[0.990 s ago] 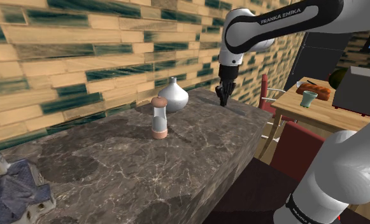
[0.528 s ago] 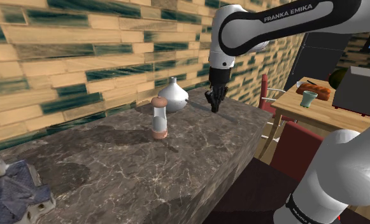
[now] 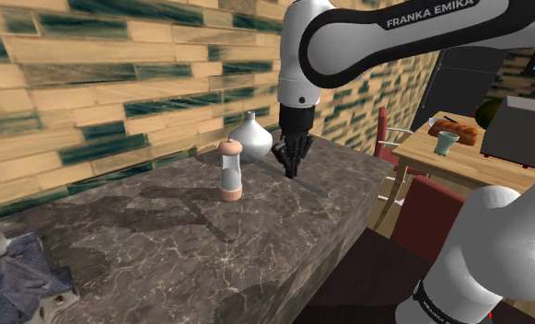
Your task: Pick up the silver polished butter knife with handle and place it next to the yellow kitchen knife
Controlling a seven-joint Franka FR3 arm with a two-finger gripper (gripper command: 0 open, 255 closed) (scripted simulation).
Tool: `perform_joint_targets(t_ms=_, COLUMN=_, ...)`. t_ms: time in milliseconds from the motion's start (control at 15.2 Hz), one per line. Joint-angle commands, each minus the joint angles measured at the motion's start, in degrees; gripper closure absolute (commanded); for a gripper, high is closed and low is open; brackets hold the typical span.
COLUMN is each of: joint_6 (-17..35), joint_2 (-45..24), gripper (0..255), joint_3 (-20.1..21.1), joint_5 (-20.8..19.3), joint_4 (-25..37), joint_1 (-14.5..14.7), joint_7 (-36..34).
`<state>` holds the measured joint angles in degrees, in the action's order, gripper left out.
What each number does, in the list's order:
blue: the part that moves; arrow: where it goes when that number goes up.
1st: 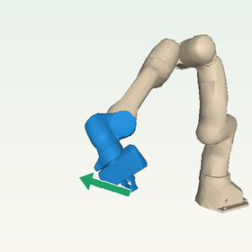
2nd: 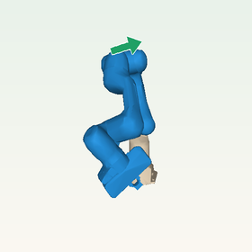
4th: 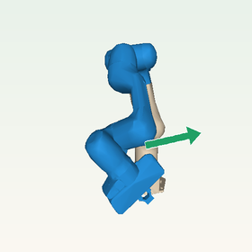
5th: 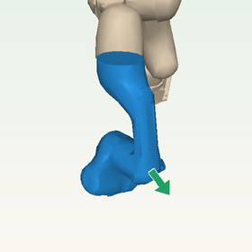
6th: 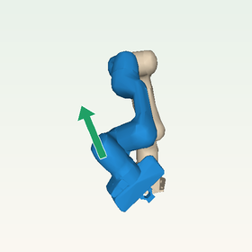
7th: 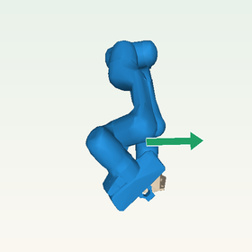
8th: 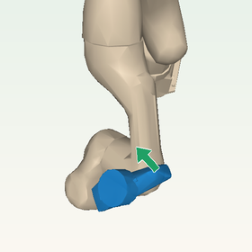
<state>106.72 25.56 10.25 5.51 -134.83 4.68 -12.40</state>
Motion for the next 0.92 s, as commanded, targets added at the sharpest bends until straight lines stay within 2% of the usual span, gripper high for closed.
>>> perform_joint_targets(t_ms=0, joint_6=0.1, joint_2=-1.2, gripper=255, joint_3=2.3, joint_5=1.0, joint_4=1.3, joint_1=1.2, joint_7=-3.1)
perform_joint_targets(t_ms=462, joint_6=0.7, joint_2=-6.2, gripper=255, joint_3=9.7, joint_5=2.9, joint_4=6.4, joint_1=4.6, joint_7=-13.3)
perform_joint_targets(t_ms=858, joint_6=1.2, joint_2=-13.0, gripper=255, joint_3=15.9, joint_5=2.3, joint_4=13.2, joint_1=6.9, joint_7=-22.5)
